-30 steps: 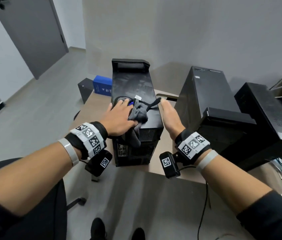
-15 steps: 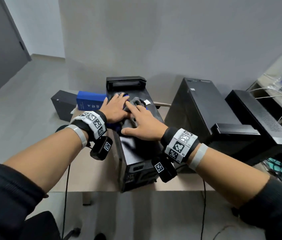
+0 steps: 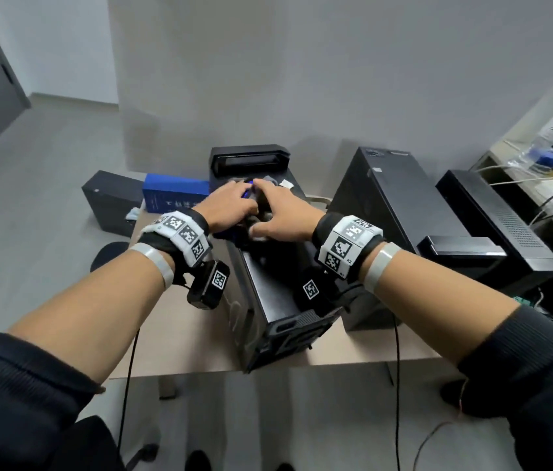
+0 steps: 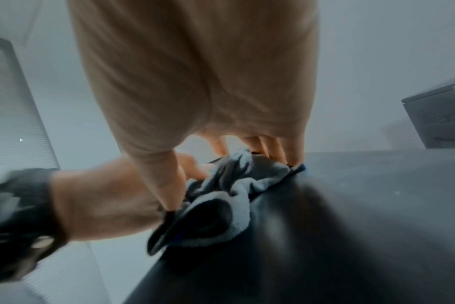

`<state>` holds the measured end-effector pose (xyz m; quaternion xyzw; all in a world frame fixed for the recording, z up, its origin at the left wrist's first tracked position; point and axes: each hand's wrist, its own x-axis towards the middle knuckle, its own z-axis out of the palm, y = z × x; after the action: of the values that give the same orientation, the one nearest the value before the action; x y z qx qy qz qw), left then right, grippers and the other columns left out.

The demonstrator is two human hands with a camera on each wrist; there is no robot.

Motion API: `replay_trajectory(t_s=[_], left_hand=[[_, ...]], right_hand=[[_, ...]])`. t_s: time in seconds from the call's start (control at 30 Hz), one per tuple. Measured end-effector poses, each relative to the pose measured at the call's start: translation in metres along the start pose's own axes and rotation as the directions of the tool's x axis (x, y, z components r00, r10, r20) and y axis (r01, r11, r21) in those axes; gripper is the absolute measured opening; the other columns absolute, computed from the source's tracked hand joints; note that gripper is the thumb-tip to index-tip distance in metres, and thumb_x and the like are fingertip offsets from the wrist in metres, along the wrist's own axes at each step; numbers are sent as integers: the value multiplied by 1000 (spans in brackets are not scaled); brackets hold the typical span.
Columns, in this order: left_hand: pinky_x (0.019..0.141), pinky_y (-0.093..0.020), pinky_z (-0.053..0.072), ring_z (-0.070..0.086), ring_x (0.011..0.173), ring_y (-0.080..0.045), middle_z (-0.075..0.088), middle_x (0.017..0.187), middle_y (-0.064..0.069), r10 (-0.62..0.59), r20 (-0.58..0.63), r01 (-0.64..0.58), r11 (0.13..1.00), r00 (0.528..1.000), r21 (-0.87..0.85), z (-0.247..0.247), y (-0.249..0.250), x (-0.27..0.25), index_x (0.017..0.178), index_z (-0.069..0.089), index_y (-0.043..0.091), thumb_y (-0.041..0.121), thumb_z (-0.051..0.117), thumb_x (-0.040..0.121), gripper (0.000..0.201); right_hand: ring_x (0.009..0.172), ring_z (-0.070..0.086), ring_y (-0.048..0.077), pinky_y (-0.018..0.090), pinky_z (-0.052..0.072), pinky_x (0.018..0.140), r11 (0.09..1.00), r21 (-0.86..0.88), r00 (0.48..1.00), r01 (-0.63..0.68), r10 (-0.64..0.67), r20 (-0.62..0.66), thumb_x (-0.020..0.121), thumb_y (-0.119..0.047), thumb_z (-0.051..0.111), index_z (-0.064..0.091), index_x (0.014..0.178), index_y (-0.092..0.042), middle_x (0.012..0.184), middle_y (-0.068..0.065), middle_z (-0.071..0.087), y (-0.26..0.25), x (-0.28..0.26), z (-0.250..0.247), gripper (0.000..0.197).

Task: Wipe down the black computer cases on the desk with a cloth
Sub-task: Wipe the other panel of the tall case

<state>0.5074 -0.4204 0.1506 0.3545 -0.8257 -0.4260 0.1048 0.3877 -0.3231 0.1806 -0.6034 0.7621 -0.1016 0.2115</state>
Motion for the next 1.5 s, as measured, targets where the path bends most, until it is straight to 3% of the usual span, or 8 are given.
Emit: replay_trajectory(t_s=[0.13, 0.33, 0.57, 0.77, 0.9, 1.07, 1.3, 1.5], left_hand=[[87, -27, 45, 57, 97, -14, 66, 107, -5, -34, -152, -54, 838, 988, -543, 5, -14, -44, 120, 66, 3, 9, 51, 89, 34], [66, -25, 53, 68, 73, -16, 71, 75, -6, -366, -461, -212, 550, 808, -808, 57, -45, -90, 88, 68, 11, 4, 44, 97, 26], [73, -31, 39, 57, 84, -19, 58, 93, -6, -760, 19, 445, 360, 649, -820, 155, -101, -116, 116, 54, 21, 28, 41, 104, 19], [69, -38, 39, 40, 62, -22, 43, 74, -7, -851, 242, 548, 63, 466, -834, 241, -117, -144, 78, 46, 13, 34, 39, 103, 34], [88, -46, 48, 57, 84, -31, 60, 104, -13, -818, 336, 384, -154, 468, -910, 278, -117, -144, 112, 59, 13, 39, 38, 101, 35], [46, -23, 51, 62, 55, -24, 64, 71, -8, -813, 267, 276, -136, 518, -952, 279, -105, -135, 82, 61, 16, 22, 42, 103, 29], [77, -47, 54, 64, 105, -36, 62, 114, -18, -803, 260, 244, -148, 536, -958, 277, -129, -140, 140, 56, 14, 18, 51, 96, 44], [44, -26, 48, 56, 64, -23, 60, 80, -9, -772, 274, 248, -155, 574, -956, 273, -132, -160, 103, 64, 8, 38, 58, 94, 32]], right_hand=[[141, 31, 37, 52, 30, 115, 991, -135, 1000, 18, -18, 3, 56, -78, 66, 13, 156, -33, 147, 22, 38, -14, -4, 15, 123], [101, 57, 33, 40, 42, 88, 914, -379, 985, 142, -169, -38, 79, -48, 65, 51, 119, -21, 119, 8, 48, -33, -57, 28, 50], [107, 55, 35, 43, 48, 92, 971, -239, 991, -20, -12, -132, 81, -51, 59, 50, 119, -21, 120, 9, 48, 46, -97, 13, 50], [92, 48, 35, 36, 35, 83, 982, 109, 973, -155, 171, -154, 90, -40, 56, 37, 130, -18, 121, 12, 37, 87, -98, 18, 49], [97, 54, 30, 34, 38, 82, 981, 184, 970, -60, 100, -220, 85, -40, 58, 42, 128, -26, 117, 6, 56, 100, -101, 24, 48], [96, 63, 27, 36, 49, 87, 957, 289, 959, -35, 114, -259, 77, -46, 55, 48, 116, -30, 103, -1, 67, 108, -106, 28, 43], [88, 63, 28, 33, 46, 75, 960, 281, 950, -18, 104, -295, 78, -45, 57, 45, 100, -30, 92, -2, 68, 110, -114, 34, 29], [89, 62, 24, 33, 46, 77, 957, 291, 940, 12, 89, -329, 82, -39, 58, 50, 107, -27, 87, -12, 65, 99, -133, 44, 28]])
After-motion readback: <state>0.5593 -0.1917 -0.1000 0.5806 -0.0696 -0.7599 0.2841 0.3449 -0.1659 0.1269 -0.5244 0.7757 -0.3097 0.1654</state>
